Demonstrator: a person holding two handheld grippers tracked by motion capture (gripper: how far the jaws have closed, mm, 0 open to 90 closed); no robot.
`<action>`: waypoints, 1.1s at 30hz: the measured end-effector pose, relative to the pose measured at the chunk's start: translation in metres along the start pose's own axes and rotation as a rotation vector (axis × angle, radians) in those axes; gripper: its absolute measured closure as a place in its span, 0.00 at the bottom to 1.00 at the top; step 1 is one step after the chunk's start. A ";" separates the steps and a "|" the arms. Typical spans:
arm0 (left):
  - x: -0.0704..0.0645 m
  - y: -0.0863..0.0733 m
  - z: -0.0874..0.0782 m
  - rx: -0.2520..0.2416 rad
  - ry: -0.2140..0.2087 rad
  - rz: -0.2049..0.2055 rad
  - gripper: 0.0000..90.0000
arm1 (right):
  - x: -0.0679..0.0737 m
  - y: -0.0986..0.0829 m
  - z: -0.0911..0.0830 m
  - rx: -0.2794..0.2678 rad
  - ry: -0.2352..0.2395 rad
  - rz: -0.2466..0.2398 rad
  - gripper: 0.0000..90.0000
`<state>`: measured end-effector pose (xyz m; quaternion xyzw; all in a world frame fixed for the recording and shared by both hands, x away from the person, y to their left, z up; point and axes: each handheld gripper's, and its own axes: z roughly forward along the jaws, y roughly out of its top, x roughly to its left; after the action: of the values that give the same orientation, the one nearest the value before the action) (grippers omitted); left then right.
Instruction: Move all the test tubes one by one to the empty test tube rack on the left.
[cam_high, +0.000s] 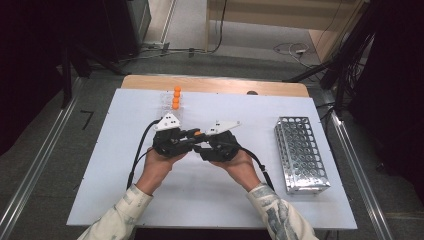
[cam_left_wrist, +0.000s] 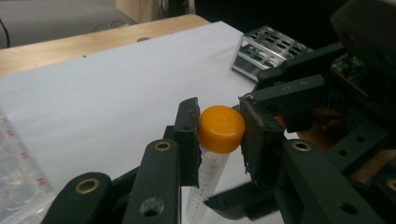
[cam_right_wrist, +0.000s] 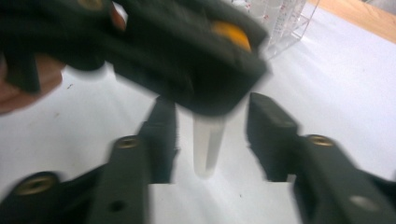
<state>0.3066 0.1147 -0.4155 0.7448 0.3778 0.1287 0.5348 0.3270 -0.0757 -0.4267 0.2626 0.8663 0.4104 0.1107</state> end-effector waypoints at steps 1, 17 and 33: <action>0.001 0.002 -0.002 -0.008 0.004 -0.003 0.78 | 0.000 -0.001 -0.001 0.004 -0.003 0.007 0.47; 0.042 0.027 -0.027 -0.097 0.088 -0.095 0.78 | -0.007 -0.023 -0.026 0.021 -0.062 0.036 0.20; 0.079 0.044 -0.029 -0.131 0.241 -0.125 0.78 | -0.008 -0.031 -0.030 0.012 -0.052 0.056 0.20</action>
<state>0.3619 0.1839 -0.3812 0.6624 0.4759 0.2079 0.5399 0.3104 -0.1163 -0.4320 0.2981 0.8578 0.4012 0.1200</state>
